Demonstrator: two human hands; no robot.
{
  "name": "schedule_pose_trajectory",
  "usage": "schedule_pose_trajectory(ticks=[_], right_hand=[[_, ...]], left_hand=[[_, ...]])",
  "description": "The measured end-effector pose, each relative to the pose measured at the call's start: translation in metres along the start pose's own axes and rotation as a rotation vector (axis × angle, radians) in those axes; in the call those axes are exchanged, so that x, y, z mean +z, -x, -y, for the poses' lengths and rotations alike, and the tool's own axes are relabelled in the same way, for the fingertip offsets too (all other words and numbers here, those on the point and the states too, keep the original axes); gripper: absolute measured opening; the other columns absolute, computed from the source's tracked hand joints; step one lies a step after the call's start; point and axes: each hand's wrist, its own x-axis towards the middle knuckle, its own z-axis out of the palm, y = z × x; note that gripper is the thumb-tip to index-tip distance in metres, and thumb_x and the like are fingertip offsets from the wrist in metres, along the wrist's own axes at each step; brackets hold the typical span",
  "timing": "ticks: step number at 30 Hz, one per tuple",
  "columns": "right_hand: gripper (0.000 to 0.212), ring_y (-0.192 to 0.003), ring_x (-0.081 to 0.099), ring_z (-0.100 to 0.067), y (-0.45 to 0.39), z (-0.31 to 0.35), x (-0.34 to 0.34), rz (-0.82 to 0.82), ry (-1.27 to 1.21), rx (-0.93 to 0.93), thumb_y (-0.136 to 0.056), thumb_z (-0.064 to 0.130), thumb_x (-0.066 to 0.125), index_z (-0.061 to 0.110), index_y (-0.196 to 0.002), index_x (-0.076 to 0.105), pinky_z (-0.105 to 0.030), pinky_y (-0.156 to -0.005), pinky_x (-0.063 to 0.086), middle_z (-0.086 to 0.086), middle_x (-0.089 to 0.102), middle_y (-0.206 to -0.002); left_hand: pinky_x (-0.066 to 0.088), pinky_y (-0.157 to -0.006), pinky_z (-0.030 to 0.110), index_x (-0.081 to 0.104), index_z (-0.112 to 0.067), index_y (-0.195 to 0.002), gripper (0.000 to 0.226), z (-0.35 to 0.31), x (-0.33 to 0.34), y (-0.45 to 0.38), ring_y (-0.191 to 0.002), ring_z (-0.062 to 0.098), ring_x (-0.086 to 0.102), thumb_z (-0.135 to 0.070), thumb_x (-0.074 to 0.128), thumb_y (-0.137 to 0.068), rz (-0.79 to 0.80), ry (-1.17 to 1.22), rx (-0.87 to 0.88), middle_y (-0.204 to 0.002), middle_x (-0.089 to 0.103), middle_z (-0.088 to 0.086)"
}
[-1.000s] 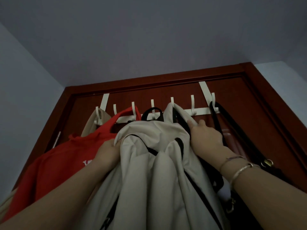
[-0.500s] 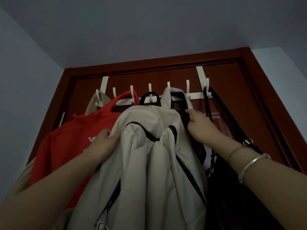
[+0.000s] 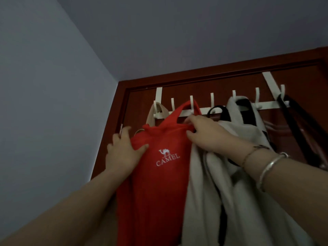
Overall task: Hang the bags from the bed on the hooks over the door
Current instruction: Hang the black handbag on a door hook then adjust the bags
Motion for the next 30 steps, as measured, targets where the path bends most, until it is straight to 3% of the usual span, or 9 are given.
schedule_pose_trajectory(ticks=[3, 8, 12, 20, 23, 25, 27, 29, 30], right_hand=[[0.038, -0.112, 0.056, -0.029, -0.031, 0.012, 0.013, 0.008, 0.076, 0.080, -0.088, 0.016, 0.041, 0.013, -0.126, 0.048, -0.046, -0.095, 0.048, -0.011, 0.056, -0.127], [0.044, -0.119, 0.049, -0.037, -0.078, 0.001, 0.025, -0.022, 0.156, 0.338, -0.091, 0.018, 0.043, 0.009, -0.134, 0.039, -0.046, -0.098, 0.044, -0.019, 0.041, -0.135], [0.041, -0.119, 0.049, -0.037, -0.093, -0.016, 0.034, 0.113, 0.217, 0.473, -0.093, 0.020, 0.043, 0.006, -0.131, 0.041, -0.041, -0.097, 0.042, -0.022, 0.041, -0.137], [0.040, -0.123, 0.049, -0.037, -0.098, -0.039, 0.026, 0.137, 0.300, 0.544, -0.090, 0.013, 0.042, 0.000, -0.128, 0.046, -0.040, -0.102, 0.044, -0.026, 0.036, -0.144], [0.035, -0.112, 0.057, -0.032, -0.099, -0.040, 0.017, 0.165, 0.312, 0.525, -0.092, 0.011, 0.040, -0.002, -0.124, 0.051, -0.034, -0.090, 0.046, -0.020, 0.054, -0.129], [0.022, -0.082, 0.057, -0.022, -0.095, -0.038, 0.011, 0.230, 0.319, 0.505, -0.094, 0.006, 0.037, 0.000, -0.099, 0.057, -0.025, -0.070, 0.046, -0.011, 0.061, -0.099], [0.019, -0.060, 0.042, -0.012, -0.088, -0.034, 0.007, 0.227, 0.285, 0.512, -0.094, 0.003, 0.037, 0.005, -0.085, 0.053, -0.018, -0.054, 0.035, -0.002, 0.045, -0.072], [0.016, -0.057, 0.038, -0.012, -0.083, -0.033, 0.007, 0.183, 0.271, 0.487, -0.093, 0.004, 0.038, 0.006, -0.096, 0.053, -0.018, -0.051, 0.032, -0.003, 0.039, -0.067], [0.012, -0.057, 0.038, -0.013, -0.081, -0.033, 0.008, 0.163, 0.266, 0.483, -0.093, 0.004, 0.039, 0.007, -0.091, 0.051, -0.019, -0.050, 0.032, -0.004, 0.039, -0.067]], left_hand=[[0.046, -0.097, 0.041, 0.041, -0.028, -0.133, 0.059, 0.018, 0.008, -0.017, -0.118, 0.025, 0.055, -0.045, 0.062, -0.081, 0.155, 0.174, 0.082, -0.132, 0.054, 0.004], [0.044, -0.096, 0.031, 0.051, -0.033, -0.126, 0.041, 0.036, 0.025, -0.052, -0.117, 0.016, 0.056, -0.035, 0.060, -0.085, 0.207, 0.301, 0.231, -0.129, 0.058, -0.006], [0.045, -0.102, 0.040, 0.055, -0.035, -0.125, 0.040, 0.038, 0.041, -0.075, -0.117, 0.014, 0.057, -0.039, 0.058, -0.085, 0.204, 0.323, 0.292, -0.129, 0.060, -0.008], [0.046, -0.100, 0.044, 0.057, -0.042, -0.120, 0.035, 0.010, 0.061, -0.102, -0.117, 0.017, 0.057, -0.042, 0.053, -0.086, 0.229, 0.235, 0.331, -0.128, 0.062, -0.007], [0.047, -0.098, 0.045, 0.057, -0.044, -0.120, 0.034, 0.004, 0.064, -0.110, -0.116, 0.018, 0.057, -0.044, 0.052, -0.086, 0.276, 0.190, 0.314, -0.128, 0.061, -0.007], [0.048, -0.098, 0.044, 0.058, -0.043, -0.119, 0.033, 0.004, 0.066, -0.111, -0.115, 0.018, 0.058, -0.042, 0.053, -0.086, 0.299, 0.167, 0.293, -0.126, 0.063, -0.006], [0.047, -0.099, 0.044, 0.059, -0.043, -0.118, 0.033, 0.008, 0.065, -0.108, -0.114, 0.017, 0.059, -0.041, 0.055, -0.085, 0.307, 0.154, 0.286, -0.124, 0.064, -0.005], [0.046, -0.100, 0.041, 0.060, -0.041, -0.118, 0.033, 0.013, 0.064, -0.102, -0.116, 0.017, 0.057, -0.040, 0.056, -0.085, 0.307, 0.170, 0.283, -0.127, 0.063, -0.005], [0.045, -0.100, 0.039, 0.059, -0.039, -0.120, 0.035, 0.016, 0.063, -0.099, -0.118, 0.017, 0.055, -0.040, 0.057, -0.085, 0.303, 0.175, 0.281, -0.129, 0.060, -0.004]])
